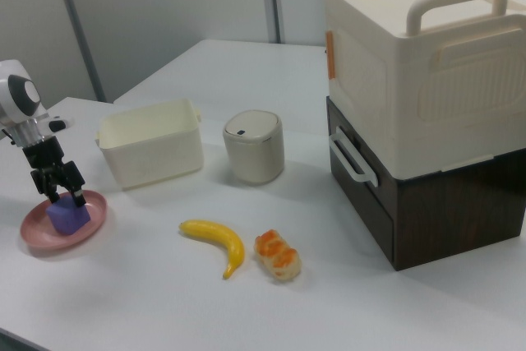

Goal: Put the cube on the table
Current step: 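Close the gripper on the purple cube and lift it, then carry the purple cube off the plate and set it on the table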

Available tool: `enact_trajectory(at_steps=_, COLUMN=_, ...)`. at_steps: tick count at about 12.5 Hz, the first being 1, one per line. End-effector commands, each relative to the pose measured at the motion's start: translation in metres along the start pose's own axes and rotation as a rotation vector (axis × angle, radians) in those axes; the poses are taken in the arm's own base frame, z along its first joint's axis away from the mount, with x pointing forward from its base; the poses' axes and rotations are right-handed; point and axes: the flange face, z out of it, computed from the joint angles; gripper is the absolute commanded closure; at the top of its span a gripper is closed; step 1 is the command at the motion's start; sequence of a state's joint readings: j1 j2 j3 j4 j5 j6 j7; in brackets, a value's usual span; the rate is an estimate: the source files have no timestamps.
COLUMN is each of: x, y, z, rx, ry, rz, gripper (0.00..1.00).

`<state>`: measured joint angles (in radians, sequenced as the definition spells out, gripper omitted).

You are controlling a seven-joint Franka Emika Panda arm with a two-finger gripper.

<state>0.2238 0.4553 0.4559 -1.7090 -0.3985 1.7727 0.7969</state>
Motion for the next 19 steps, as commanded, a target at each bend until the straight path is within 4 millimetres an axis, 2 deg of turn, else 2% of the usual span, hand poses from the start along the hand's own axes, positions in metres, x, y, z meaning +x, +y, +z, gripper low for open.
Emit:
enact_trajectory(at_steps=1, x=-0.005, y=0.001, z=0.006, rx=-0.036, ry=0.015, rz=0.075, gripper=0.0)
enact_trajectory(at_steps=2, x=-0.004, y=0.003, z=0.007, rx=-0.05, ry=0.026, rz=0.131, gripper=0.0)
enact_trajectory(at_steps=3, x=-0.006, y=0.002, z=0.011, rx=-0.062, ry=0.025, rz=0.149, gripper=0.04)
enact_trajectory(at_steps=4, x=-0.006, y=0.001, z=0.012, rx=-0.063, ry=0.022, rz=0.155, gripper=0.26)
enact_trajectory(at_steps=5, x=-0.007, y=0.0, z=0.011, rx=-0.063, ry=0.024, rz=0.196, gripper=0.61)
enact_trajectory(at_steps=6, x=-0.007, y=0.0, z=0.011, rx=-0.063, ry=0.028, rz=0.241, gripper=0.86)
enact_trajectory(at_steps=7, x=-0.007, y=0.0, z=0.011, rx=-0.062, ry=0.028, rz=0.249, gripper=1.0)
enact_trajectory(at_steps=9, x=-0.005, y=0.003, z=0.009, rx=-0.058, ry=0.028, rz=0.259, gripper=1.0)
enact_trajectory(at_steps=10, x=-0.004, y=0.009, z=-0.002, rx=-0.05, ry=0.042, rz=0.27, gripper=1.0)
enact_trajectory(at_steps=13, x=0.0, y=0.043, z=-0.03, rx=-0.044, ry=0.068, rz=0.319, gripper=1.0)
enact_trajectory(at_steps=14, x=0.009, y=0.064, z=-0.034, rx=-0.039, ry=0.069, rz=0.357, gripper=1.0)
enact_trajectory(at_steps=18, x=0.046, y=0.137, z=-0.016, rx=-0.089, ry=0.083, rz=0.47, gripper=1.0)
enact_trajectory(at_steps=19, x=0.054, y=0.161, z=-0.008, rx=-0.095, ry=0.066, rz=0.512, gripper=1.0)
